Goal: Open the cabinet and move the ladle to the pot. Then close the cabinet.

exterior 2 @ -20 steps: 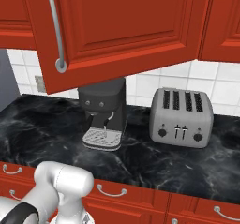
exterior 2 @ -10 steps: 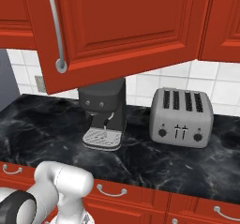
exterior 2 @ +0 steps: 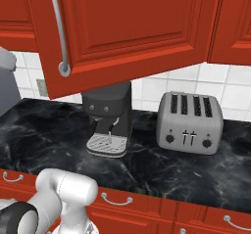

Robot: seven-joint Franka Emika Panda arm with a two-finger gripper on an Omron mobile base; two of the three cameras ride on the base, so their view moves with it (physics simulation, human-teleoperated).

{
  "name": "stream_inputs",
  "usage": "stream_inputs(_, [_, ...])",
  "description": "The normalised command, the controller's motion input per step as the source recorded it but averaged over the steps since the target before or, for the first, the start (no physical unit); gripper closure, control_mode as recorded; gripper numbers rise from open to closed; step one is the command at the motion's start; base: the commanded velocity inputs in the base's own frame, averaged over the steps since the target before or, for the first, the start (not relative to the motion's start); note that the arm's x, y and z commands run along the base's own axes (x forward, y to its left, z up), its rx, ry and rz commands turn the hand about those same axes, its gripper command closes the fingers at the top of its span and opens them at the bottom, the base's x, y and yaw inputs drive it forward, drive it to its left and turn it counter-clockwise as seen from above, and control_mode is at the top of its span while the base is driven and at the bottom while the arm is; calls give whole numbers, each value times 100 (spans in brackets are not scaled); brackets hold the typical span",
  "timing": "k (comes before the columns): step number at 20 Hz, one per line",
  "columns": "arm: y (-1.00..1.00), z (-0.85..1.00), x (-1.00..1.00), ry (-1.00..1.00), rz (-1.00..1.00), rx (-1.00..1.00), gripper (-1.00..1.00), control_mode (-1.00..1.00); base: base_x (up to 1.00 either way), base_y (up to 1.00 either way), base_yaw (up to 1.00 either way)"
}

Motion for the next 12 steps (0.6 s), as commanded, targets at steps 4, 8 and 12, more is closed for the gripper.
stream_inputs(4, [0, -12, 66, -2, 0, -5, -100, -100, 0, 0, 0])
stream_inputs(8, [0, -5, 64, -2, 0, -5, -100, -100, 0, 0, 0])
stream_inputs(12, [0, 0, 63, 0, 0, -4, -100, -100, 0, 0, 0])
